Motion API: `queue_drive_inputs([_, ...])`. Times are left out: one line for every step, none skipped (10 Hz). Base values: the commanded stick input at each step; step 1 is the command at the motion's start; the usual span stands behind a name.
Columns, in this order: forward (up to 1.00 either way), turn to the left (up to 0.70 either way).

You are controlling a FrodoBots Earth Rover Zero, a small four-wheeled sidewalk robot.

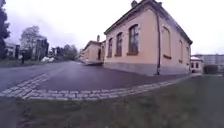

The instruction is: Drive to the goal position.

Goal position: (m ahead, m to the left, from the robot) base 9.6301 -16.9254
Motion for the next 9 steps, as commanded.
queue_drive_inputs([0.7,0.0])
queue_drive_inputs([0.7,0.0])
queue_drive_inputs([0.7,0.0])
queue_drive_inputs([0.7,0.0])
queue_drive_inputs([0.7,0.0])
queue_drive_inputs([0.7,0.0])
queue_drive_inputs([0.7,0.0])
queue_drive_inputs([0.7,0.0])
queue_drive_inputs([0.7,0.0])
